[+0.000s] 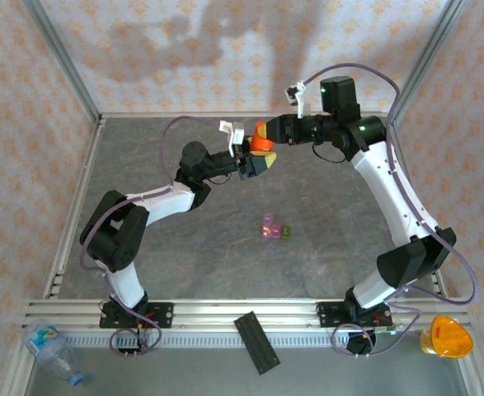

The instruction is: Sort the pills into containers

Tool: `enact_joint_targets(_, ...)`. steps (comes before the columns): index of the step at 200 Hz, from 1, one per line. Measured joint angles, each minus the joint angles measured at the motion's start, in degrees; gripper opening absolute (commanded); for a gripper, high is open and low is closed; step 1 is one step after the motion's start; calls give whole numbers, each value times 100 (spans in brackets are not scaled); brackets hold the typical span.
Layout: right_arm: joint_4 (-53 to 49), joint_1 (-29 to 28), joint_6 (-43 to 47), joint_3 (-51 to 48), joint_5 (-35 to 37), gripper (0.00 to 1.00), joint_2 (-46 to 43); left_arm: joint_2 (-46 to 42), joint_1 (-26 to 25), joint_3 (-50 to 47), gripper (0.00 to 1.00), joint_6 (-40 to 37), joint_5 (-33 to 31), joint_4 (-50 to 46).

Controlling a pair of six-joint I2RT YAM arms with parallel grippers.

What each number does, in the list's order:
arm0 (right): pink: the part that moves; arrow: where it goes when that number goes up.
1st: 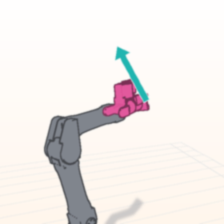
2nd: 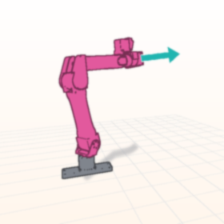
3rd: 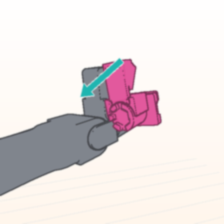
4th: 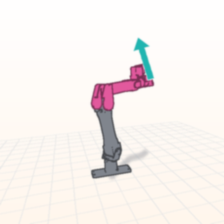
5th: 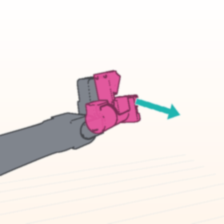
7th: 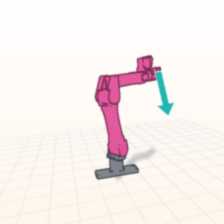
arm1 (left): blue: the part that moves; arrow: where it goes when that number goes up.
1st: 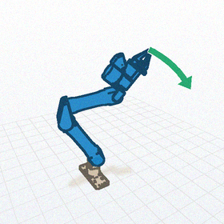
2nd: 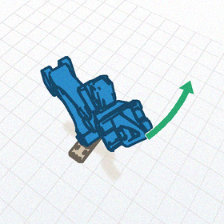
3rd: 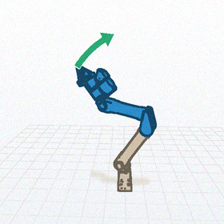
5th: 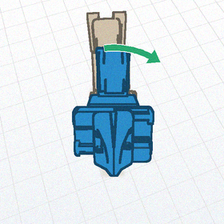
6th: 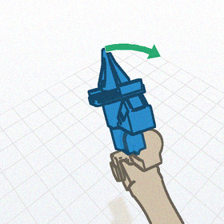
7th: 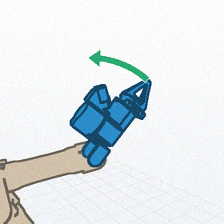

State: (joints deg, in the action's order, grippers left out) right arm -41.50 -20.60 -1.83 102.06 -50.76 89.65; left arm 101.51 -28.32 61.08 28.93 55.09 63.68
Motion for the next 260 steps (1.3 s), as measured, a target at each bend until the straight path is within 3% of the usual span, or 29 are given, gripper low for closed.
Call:
enact_joint_targets(24, 374, -87, -140, -297, 212, 35, -103, 0, 33, 0, 0, -83, -63, -109)
enact_joint_targets(54, 1082, -382, -520, -973, 1082, 34, -378, -63, 0, -168, 0, -645, -527, -442)
enact_joint_targets(82, 1902, -817, -1121, -1733, 2190, 34, -597, -356, -138, -476, 0, -1460, -1495, -1141)
enact_joint_targets(112, 2658, -1187, -1738, -2347, 3195, 33, -688, -490, -494, -754, 0, -2181, -2986, -1429)
enact_joint_targets(131, 2898, -1327, -1998, -2485, 3563, 33, -610, -487, -688, -868, 0, -2406, -3842, -1432)
enact_joint_targets(160, 3128, -1377, -2162, -2503, 3766, 36, -538, -485, -824, -887, 0, -2494, -4544, -1318)
enact_joint_targets(215, 2927, -1161, -2138, -2262, 3475, 77, -651, -485, -883, -839, 0, -2516, -4695, -802)
enact_joint_targets(260, 2640, -675, -2004, -2221, 2813, 81, -1250, -505, -748, -809, 0, -2553, -3698, -964)
